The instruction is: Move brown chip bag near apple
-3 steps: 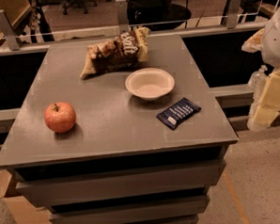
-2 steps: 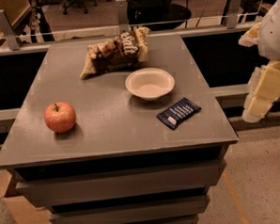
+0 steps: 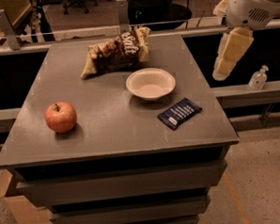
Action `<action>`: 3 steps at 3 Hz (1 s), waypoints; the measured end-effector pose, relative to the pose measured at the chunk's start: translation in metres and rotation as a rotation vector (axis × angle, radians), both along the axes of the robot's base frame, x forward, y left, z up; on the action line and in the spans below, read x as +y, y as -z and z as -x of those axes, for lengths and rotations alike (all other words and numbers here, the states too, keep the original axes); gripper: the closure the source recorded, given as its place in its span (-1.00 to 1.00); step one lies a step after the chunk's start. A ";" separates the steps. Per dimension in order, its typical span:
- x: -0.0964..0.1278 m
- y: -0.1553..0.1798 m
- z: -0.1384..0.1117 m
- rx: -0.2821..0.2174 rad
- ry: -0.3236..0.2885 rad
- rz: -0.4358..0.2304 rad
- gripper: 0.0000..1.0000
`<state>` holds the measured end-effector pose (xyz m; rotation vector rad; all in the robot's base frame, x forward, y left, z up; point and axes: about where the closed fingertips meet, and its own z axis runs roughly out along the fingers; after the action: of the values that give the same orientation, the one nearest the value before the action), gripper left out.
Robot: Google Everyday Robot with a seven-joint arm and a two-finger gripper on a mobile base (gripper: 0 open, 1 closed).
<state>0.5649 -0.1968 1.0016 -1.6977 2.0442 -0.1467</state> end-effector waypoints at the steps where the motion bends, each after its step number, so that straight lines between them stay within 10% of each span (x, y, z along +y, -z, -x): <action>1: 0.027 -0.009 -0.058 -0.072 -0.018 -0.035 -1.00; 2: 0.057 0.003 -0.112 -0.092 -0.012 -0.088 -1.00; 3: 0.057 0.003 -0.112 -0.092 -0.013 -0.088 -1.00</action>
Offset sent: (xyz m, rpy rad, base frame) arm 0.1713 0.0865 -0.0096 0.1450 -0.1152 -0.0058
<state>0.6773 -0.1394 0.9988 -1.6205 1.9444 -0.1266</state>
